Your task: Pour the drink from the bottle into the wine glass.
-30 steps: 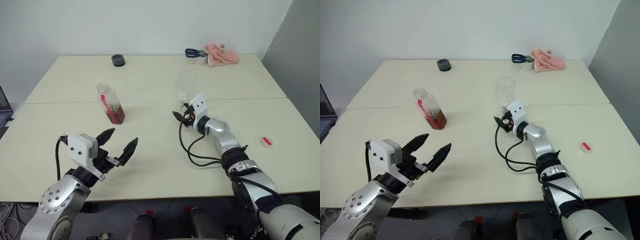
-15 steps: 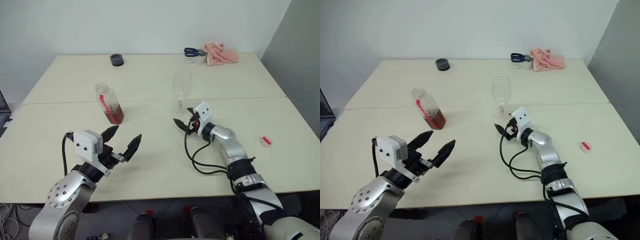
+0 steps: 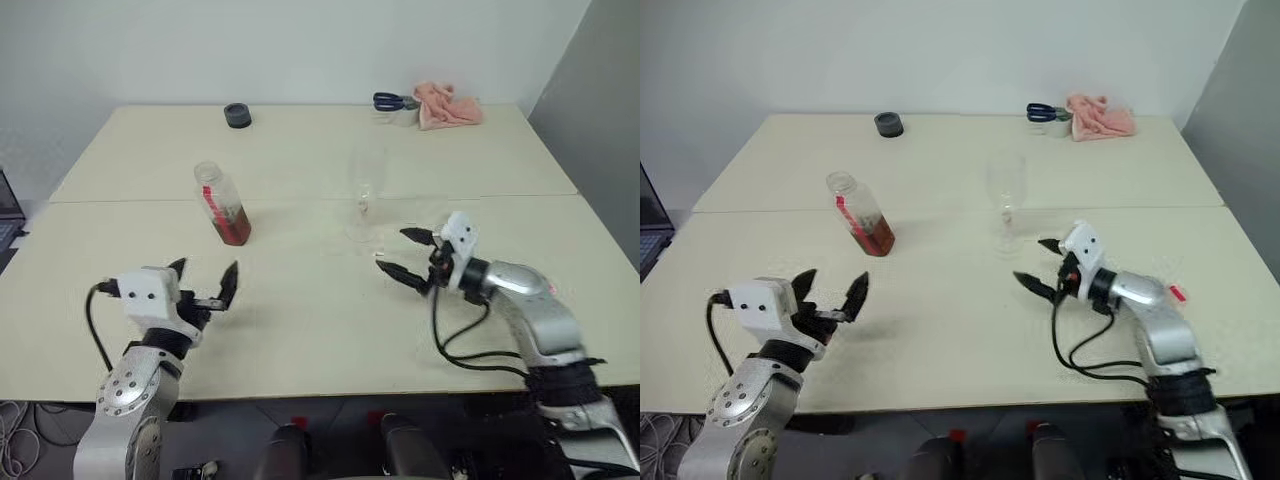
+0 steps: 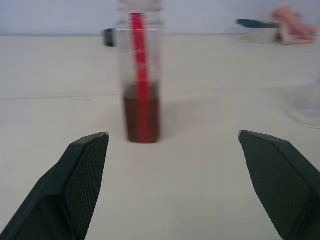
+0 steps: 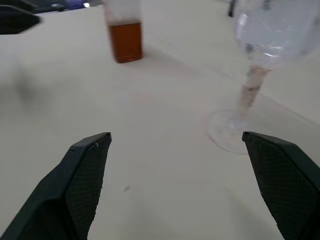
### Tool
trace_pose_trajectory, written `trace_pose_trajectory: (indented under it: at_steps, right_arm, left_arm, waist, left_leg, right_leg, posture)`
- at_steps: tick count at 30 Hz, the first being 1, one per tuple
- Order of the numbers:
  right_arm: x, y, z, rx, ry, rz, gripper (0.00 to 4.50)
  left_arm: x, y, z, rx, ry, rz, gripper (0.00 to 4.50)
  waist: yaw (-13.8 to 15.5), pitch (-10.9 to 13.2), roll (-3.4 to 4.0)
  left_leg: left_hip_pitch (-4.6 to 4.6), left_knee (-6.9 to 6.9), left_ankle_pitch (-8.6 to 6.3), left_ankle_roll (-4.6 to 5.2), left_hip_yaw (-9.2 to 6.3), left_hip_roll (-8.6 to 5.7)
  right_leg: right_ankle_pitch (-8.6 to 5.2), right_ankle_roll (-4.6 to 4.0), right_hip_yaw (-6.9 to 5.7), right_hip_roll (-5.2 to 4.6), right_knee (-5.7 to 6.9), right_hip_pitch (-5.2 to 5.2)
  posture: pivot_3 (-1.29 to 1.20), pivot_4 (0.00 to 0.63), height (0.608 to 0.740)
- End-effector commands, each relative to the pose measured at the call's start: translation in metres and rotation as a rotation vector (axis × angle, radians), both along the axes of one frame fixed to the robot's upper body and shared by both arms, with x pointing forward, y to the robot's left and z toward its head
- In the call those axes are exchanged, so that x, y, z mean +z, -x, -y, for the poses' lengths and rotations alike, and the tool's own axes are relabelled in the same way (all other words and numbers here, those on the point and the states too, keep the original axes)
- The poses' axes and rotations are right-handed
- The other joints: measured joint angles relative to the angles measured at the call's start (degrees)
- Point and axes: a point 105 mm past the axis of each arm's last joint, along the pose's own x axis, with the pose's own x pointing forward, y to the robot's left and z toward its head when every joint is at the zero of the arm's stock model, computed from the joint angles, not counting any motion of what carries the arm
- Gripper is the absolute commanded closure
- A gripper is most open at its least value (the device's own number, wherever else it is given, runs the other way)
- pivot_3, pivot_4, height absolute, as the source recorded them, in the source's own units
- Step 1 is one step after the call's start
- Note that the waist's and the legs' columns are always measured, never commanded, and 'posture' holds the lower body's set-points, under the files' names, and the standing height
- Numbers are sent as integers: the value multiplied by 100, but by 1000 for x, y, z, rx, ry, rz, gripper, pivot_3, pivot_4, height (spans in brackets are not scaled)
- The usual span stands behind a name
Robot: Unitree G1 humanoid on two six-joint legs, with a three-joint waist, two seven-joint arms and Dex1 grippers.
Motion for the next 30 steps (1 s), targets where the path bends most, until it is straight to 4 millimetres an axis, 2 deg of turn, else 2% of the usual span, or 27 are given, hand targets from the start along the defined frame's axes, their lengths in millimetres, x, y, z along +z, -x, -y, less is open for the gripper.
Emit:
trace_pose_trajectory:
  at_steps: [1,5,8,16,30]
  right_arm:
    - [45,40,-15,241,-95,10,37]
    - [68,45,-26,272,-135,35,37]
    - [77,44,-34,266,-164,55,37]
    - [79,46,-38,244,-182,69,37]
    - [85,44,-42,208,-204,94,37]
  left_arm:
    - [17,-8,-7,32,-25,79,0]
    - [21,-20,-9,2,-22,87,0]
    - [23,-28,-9,-24,-31,85,0]
    - [32,-47,-14,-39,-48,105,0]
    - [33,-74,0,-161,-67,87,0]
  waist:
    - [7,6,-2]
    - [7,8,-6]
    - [20,8,-6]
    - [73,8,-6]
    - [77,8,-4]
  left_leg:
    - [-5,1,0,0,-2,0]
    - [-7,2,0,0,1,2]
    - [-14,2,1,-1,0,1]
    - [-60,3,2,-3,-28,2]
    - [-90,1,8,-14,-116,-4]
  right_leg:
    - [1,1,-3,0,-1,-3]
    - [1,1,-11,3,-2,-2]
    - [1,1,-21,3,-2,-6]
    - [4,0,-49,-17,-17,-27]
    - [7,2,-121,-25,-56,-15]
  posture:
    - [0,150,740]
    - [0,150,740]
    - [0,150,740]
    - [0,150,740]
    - [0,150,740]
